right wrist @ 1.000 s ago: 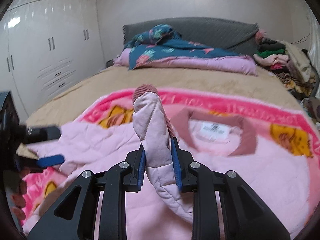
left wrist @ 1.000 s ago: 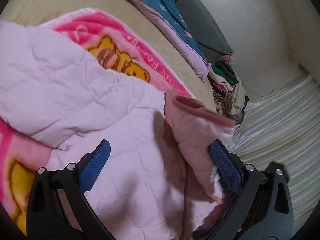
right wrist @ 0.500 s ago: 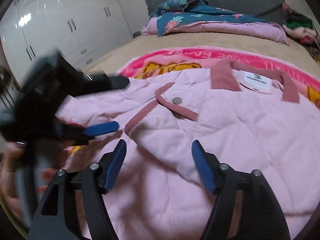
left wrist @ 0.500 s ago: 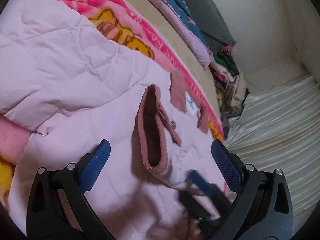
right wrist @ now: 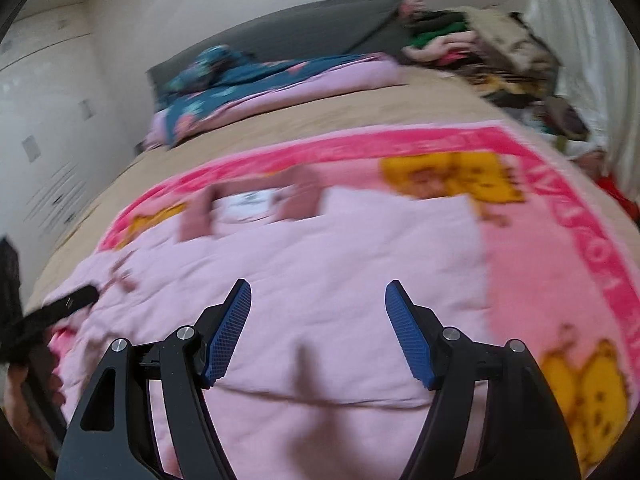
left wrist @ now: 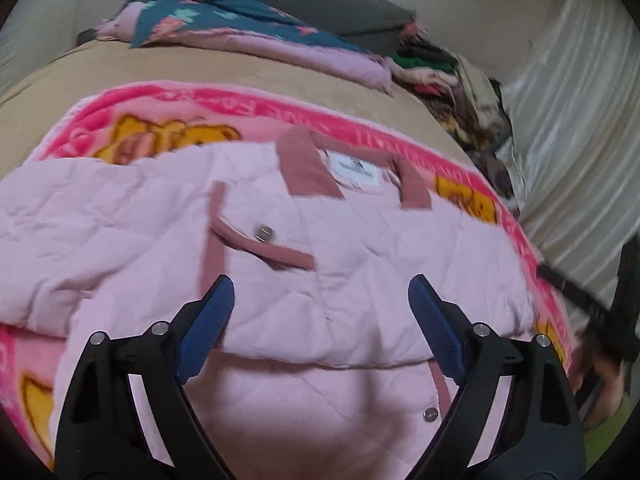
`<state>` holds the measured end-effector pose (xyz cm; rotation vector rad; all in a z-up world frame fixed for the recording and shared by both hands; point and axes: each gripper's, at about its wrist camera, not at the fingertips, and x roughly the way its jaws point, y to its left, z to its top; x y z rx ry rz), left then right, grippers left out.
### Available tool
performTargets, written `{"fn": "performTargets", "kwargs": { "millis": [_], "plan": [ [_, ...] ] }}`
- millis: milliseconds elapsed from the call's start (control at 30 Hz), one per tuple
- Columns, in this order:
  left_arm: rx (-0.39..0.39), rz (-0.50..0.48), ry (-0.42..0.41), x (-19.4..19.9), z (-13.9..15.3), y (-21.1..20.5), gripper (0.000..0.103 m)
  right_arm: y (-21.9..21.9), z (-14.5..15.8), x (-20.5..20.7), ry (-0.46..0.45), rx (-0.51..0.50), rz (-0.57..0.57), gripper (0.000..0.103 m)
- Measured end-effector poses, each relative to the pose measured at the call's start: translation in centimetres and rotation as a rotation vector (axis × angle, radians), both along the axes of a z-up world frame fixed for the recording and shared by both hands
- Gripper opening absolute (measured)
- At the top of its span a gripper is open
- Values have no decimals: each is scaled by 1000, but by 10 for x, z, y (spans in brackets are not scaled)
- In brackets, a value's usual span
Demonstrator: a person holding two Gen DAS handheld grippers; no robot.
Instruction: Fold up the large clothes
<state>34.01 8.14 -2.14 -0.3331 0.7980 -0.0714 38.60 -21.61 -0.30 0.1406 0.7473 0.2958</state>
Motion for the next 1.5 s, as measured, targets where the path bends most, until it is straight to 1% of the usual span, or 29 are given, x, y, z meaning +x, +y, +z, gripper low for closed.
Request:
{"fn": "performTargets", "kwargs": {
  "millis": [67, 100, 167, 200, 233, 267, 300, 367, 400, 433, 467, 500, 533, 600, 733, 833, 1000, 1100, 1200, 1233, 1267, 1333, 1500],
  "plan": [
    [61, 10, 49, 5, -12, -5, 82, -5, -3, 6, 18, -20, -2, 69],
    [79, 12, 97, 9, -24, -4, 82, -6, -6, 9, 20, -26, 2, 69],
    [66, 20, 134, 13, -39, -1, 82, -2, -14, 19, 54, -19, 35, 72],
    [61, 21, 137, 12, -42, 1, 82, 1, -21, 25, 74, -22, 36, 73],
    [60, 20, 138, 12, -42, 1, 82, 2, -35, 33, 125, -43, 23, 76],
    [59, 18, 136, 11, -42, 0, 83, 2, -46, 38, 169, -73, 5, 76],
    [54, 16, 135, 10, -43, 1, 83, 1, -66, 45, 226, -98, -13, 77],
    [44, 13, 131, 9, -44, 1, 84, 0, -84, 47, 237, -72, -10, 77],
    [36, 14, 130, 8, -43, 3, 84, 2, -85, 45, 231, -83, -14, 77],
    [33, 17, 132, 8, -42, 2, 84, 6, -85, 44, 221, -115, -16, 77],
    [24, 24, 136, 7, -40, 2, 84, 11, -83, 42, 215, -147, -17, 77],
    [9, 34, 136, 5, -37, 4, 86, 11, -81, 41, 216, -149, -23, 78],
    [-8, 35, 132, 2, -34, 5, 90, 11, -78, 38, 214, -142, -32, 78],
    [-28, 40, 126, -1, -28, 6, 92, 10, -71, 30, 194, -123, -38, 80],
    [-22, 69, 142, -10, -22, 9, 94, 16, -53, 7, 143, -73, -30, 89],
    [-16, 104, 164, -18, -20, 19, 94, 28, -40, -10, 113, -39, -10, 92],
    [3, 189, 160, -31, -13, 45, 94, 65, -15, -30, 54, -28, 71, 94],
    [28, 254, 136, -41, -2, 64, 94, 86, -3, -39, 34, -18, 115, 96],
    [28, 308, 114, -51, 8, 85, 94, 111, 7, -48, 23, -5, 164, 97],
    [27, 326, 110, -54, 11, 92, 94, 121, 10, -51, 15, -15, 174, 97],
    [26, 348, 103, -57, 14, 101, 94, 133, 14, -56, -10, -48, 179, 97],
    [29, 386, 92, -64, 18, 116, 94, 150, 21, -63, -45, -79, 208, 97],
    [25, 491, 86, -79, 24, 154, 94, 185, 31, -70, -35, -28, 279, 98]
  ]
}}
